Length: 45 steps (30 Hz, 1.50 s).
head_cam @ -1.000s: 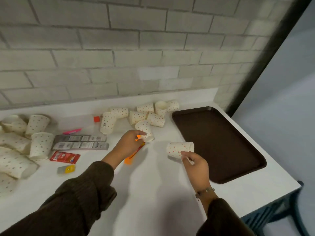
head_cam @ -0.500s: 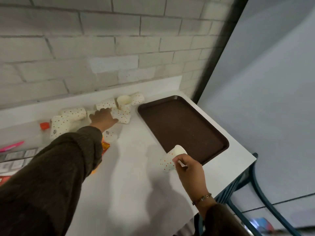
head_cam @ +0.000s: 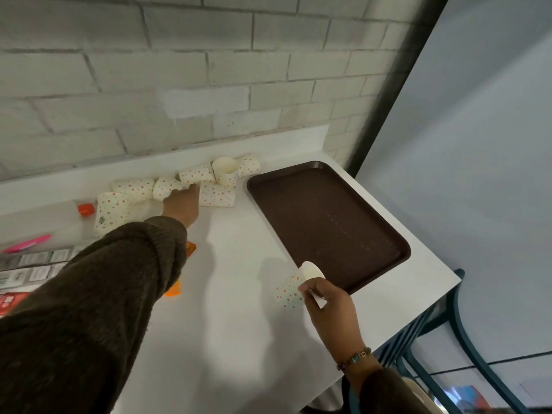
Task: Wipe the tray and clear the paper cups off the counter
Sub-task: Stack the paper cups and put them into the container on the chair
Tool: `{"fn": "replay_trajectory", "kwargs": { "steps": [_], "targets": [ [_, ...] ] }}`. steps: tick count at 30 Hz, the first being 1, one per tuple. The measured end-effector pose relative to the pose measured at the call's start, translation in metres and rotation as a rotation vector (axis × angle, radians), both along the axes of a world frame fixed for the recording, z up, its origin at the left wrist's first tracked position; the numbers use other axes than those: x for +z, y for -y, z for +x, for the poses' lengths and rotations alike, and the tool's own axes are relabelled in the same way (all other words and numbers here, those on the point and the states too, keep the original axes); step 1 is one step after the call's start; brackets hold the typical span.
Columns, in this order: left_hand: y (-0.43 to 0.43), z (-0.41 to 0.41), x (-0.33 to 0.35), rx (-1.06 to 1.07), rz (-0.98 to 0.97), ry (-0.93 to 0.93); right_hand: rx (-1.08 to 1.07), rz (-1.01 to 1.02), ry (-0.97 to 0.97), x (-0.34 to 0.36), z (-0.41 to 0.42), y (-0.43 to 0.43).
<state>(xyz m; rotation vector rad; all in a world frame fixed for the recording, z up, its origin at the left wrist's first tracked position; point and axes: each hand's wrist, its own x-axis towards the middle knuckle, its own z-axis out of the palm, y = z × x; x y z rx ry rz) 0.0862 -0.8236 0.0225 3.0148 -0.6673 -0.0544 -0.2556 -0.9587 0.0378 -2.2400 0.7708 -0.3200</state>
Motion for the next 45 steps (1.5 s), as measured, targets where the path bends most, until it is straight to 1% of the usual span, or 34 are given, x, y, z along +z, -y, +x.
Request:
{"fn": "replay_trajectory", "kwargs": {
  "steps": [4, 7, 13, 19, 24, 26, 28, 30, 31, 34, 35, 36, 38, 42, 45],
  "targets": [
    [0.000, 0.004, 0.009, -0.031, 0.116, -0.094, 0.010, 0.025, 0.005, -0.003, 0.002, 0.000],
    [0.002, 0.007, 0.017, -0.029, 0.156, -0.121, 0.018, 0.037, 0.027, -0.003, 0.005, 0.000],
    [0.013, 0.013, 0.018, 0.037, 0.060, -0.201, 0.058, -0.017, 0.055, -0.006, 0.003, 0.003],
    [0.026, 0.024, 0.014, 0.131, -0.020, -0.214, 0.043, -0.054, 0.037, -0.012, -0.005, 0.006],
    [0.037, 0.028, 0.012, 0.167, -0.120, -0.193, 0.015, -0.070, 0.040, -0.014, -0.010, 0.009],
    [0.039, 0.022, 0.016, 0.140, -0.185, -0.149, 0.001, -0.075, 0.067, -0.011, -0.011, 0.008],
    [0.036, 0.012, 0.026, 0.100, -0.295, -0.100, -0.026, -0.070, 0.124, -0.006, -0.012, 0.009],
    [0.030, -0.006, 0.038, 0.054, -0.439, -0.119, -0.073, -0.035, 0.178, 0.000, -0.014, 0.011],
    [0.025, -0.015, 0.043, 0.052, -0.543, -0.173, -0.099, -0.010, 0.194, 0.002, -0.014, 0.013],
    [0.011, -0.058, 0.055, 0.054, -0.949, -0.454, -0.176, 0.041, 0.195, 0.005, -0.018, 0.019],
    [0.004, -0.075, 0.058, 0.043, -1.037, -0.524, -0.188, 0.059, 0.185, 0.004, -0.019, 0.021],
    [-0.001, -0.095, 0.061, 0.010, -1.086, -0.568, -0.193, 0.075, 0.174, 0.005, -0.025, 0.023],
    [-0.009, -0.133, 0.066, -0.046, -1.125, -0.590, -0.173, 0.098, 0.149, 0.004, -0.033, 0.026],
    [-0.016, -0.207, 0.071, -0.034, -1.149, -0.604, -0.150, 0.114, 0.143, 0.008, -0.048, 0.036],
    [-0.018, -0.251, 0.071, -0.043, -1.175, -0.603, -0.140, 0.202, 0.200, 0.015, -0.056, 0.046]
  ]
}}
